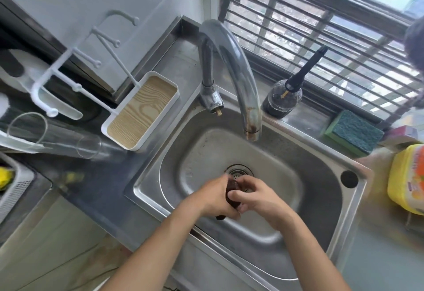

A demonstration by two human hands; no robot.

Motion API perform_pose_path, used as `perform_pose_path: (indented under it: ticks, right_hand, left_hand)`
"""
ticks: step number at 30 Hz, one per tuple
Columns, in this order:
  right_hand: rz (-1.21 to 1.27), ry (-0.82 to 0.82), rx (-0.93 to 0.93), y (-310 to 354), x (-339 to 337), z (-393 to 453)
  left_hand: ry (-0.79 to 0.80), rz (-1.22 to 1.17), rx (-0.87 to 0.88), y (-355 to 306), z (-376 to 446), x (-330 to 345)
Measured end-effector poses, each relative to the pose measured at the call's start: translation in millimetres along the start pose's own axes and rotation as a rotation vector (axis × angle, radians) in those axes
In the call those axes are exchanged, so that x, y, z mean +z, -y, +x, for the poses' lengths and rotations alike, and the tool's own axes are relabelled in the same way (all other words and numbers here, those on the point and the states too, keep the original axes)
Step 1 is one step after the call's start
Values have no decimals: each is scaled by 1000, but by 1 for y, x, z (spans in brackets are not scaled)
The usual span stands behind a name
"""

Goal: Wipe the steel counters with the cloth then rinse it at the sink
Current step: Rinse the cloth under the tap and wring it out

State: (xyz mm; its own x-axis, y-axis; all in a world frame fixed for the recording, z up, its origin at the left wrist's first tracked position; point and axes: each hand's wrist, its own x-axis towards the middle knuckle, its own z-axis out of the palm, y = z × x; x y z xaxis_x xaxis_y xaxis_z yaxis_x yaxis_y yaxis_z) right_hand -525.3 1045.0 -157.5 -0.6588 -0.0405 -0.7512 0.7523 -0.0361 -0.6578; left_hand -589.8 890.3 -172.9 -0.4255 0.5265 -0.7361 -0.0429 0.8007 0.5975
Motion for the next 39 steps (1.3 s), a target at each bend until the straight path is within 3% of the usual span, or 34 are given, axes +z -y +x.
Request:
perform_pose_path:
  ticks: [5, 8, 11, 17, 20, 22, 28, 30, 33, 36, 39]
  right_hand:
    - [113, -170, -71, -16, 12, 1]
    - [178, -212, -86, -28, 17, 2]
    - [481, -53, -12, -28, 8, 0]
    - [685, 338, 198, -19, -29, 7]
    - [560, 626, 331, -14, -24, 11]
    - [396, 734, 339, -8, -21, 15]
    - [-68, 755, 371, 5, -19, 32]
    - [-38, 851, 326, 9, -29, 32]
    - [279, 1056, 245, 3, -41, 33]
    - [319, 1006, 292, -8, -34, 32]
    - [165, 862, 451, -7, -24, 34]
  left_hand:
    - [61, -171, -30, 10, 0, -4]
    - [78, -149, -94, 7, 3, -7]
    - [-151, 234, 58, 11, 13, -12]
    - [-342, 454, 562, -1, 10, -13]
    - [-405, 543, 729, -9, 14, -8]
    - [-452, 581, 765, -9, 15, -6]
    - [-534, 757, 694, 0, 8, -1]
    - [-571, 769, 761, 2, 7, -4]
    - [-664, 721, 915, -8, 4, -13]
    - [-715, 759, 975, -17, 3, -11]
    - [-608, 829, 849, -7, 7, -4]
